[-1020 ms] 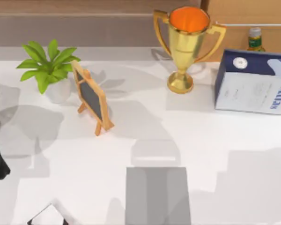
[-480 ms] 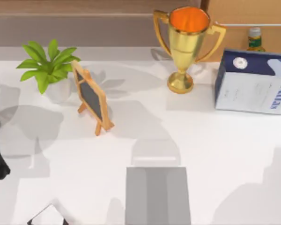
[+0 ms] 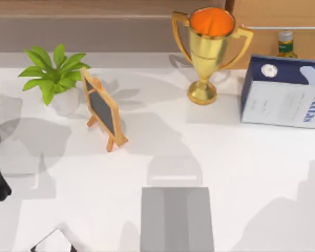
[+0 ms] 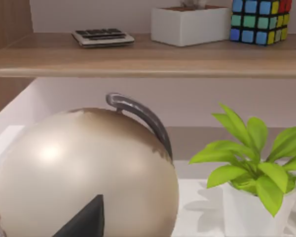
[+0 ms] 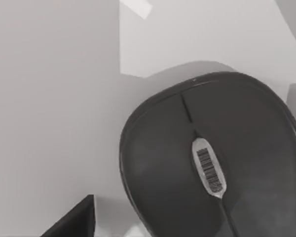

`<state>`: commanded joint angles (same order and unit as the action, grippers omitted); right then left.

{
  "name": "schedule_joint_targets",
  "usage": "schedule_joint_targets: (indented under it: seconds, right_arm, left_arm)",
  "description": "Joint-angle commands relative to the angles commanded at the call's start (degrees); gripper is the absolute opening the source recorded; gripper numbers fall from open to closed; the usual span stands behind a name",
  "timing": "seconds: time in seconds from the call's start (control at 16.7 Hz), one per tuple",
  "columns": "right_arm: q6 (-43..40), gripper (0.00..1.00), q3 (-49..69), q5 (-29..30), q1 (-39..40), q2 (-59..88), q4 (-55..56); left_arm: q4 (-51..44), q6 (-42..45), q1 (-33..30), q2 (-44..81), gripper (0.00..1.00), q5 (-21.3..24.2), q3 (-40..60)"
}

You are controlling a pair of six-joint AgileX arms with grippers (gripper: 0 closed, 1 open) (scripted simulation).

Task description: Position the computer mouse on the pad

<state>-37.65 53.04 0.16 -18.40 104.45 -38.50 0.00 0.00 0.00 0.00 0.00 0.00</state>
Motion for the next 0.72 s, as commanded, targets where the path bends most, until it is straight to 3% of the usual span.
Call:
schedule_joint_targets:
  seconds: [0.72]
  right_arm:
    - [0.0,0.1,0.0,0.0,0.0,0.0,0.0]
  left_arm:
    - [0.0,0.0,0.0,0.0,1.0,0.0,0.0]
